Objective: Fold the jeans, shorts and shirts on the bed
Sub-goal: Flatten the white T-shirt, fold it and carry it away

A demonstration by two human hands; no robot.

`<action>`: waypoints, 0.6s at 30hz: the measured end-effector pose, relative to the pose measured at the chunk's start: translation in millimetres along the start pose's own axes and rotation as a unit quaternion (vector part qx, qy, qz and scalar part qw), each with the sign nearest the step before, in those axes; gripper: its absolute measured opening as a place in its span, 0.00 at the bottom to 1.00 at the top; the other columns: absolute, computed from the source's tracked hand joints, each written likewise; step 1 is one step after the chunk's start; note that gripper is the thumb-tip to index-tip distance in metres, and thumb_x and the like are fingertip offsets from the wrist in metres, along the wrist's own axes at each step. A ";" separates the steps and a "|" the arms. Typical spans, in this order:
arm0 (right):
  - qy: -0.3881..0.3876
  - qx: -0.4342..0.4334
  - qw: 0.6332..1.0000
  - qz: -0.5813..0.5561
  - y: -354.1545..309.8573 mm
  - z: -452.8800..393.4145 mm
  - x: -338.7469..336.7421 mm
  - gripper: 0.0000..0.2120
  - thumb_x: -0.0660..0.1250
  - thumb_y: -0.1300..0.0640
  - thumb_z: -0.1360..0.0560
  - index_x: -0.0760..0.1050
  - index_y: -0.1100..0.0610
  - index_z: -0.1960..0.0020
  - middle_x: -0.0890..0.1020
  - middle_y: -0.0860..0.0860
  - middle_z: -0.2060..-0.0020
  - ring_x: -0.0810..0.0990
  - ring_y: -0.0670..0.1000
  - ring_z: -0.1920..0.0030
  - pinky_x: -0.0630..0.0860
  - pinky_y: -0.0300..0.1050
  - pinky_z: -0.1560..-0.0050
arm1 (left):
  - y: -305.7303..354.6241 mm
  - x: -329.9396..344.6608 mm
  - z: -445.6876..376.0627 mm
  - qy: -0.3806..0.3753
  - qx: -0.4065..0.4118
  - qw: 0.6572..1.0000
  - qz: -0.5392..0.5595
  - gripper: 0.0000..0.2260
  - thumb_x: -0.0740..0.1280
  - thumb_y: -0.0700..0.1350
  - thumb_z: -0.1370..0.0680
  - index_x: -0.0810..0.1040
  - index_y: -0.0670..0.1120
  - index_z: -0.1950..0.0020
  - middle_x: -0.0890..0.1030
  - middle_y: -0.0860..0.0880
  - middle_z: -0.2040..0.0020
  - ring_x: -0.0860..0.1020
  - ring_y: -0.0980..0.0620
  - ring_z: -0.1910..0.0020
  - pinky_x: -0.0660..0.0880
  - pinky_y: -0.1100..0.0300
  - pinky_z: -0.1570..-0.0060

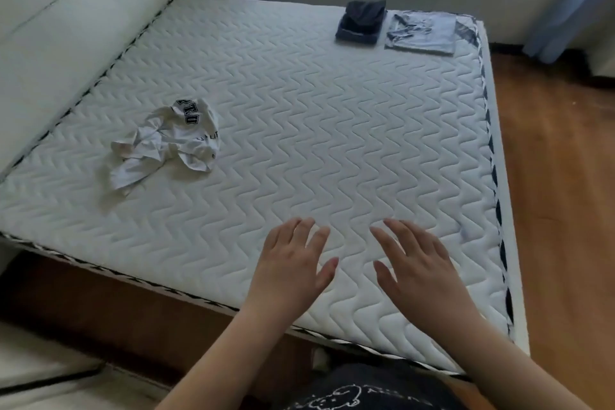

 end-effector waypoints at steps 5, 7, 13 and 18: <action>-0.024 -0.078 0.997 -0.009 -42.0 -32.7 5.6 0.22 0.66 0.48 0.24 0.75 0.53 0.32 0.76 0.53 0.33 0.74 0.56 0.33 0.70 0.55 0.34 | -26.8 -7.4 20.1 0.038 -0.044 0.998 0.016 0.20 0.60 0.55 0.22 0.79 0.46 0.37 0.80 0.45 0.41 0.79 0.45 0.42 0.76 0.49 0.44; -0.033 -0.107 0.994 -0.011 -52.5 -42.9 4.9 0.22 0.68 0.48 0.25 0.75 0.53 0.33 0.76 0.54 0.34 0.75 0.56 0.33 0.70 0.55 0.34 | -35.3 -13.5 28.1 0.045 -0.078 0.996 0.007 0.21 0.56 0.56 0.22 0.79 0.46 0.37 0.80 0.46 0.41 0.79 0.45 0.42 0.77 0.49 0.46; -0.082 -0.197 0.977 -0.025 -78.4 -76.4 8.9 0.23 0.52 0.44 0.18 0.63 0.50 0.25 0.64 0.51 0.25 0.60 0.53 0.25 0.54 0.50 0.25 | -61.6 -33.2 42.2 0.052 -0.170 0.984 -0.006 0.22 0.56 0.56 0.22 0.78 0.48 0.36 0.79 0.47 0.39 0.77 0.46 0.39 0.74 0.49 0.42; -0.093 -0.229 0.967 -0.060 -109.0 -114.0 11.5 0.24 0.51 0.43 0.18 0.63 0.49 0.25 0.64 0.49 0.25 0.60 0.53 0.25 0.55 0.50 0.26 | -108.0 -49.6 57.1 0.062 -0.229 0.971 -0.025 0.23 0.54 0.58 0.23 0.77 0.49 0.35 0.78 0.48 0.38 0.76 0.46 0.37 0.72 0.48 0.40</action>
Point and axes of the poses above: each hand's wrist, its own z-axis away from the middle knuckle, its own x-axis out of the palm, y = z × x, the point moved 6 cm from there along -z, towards the middle knuckle
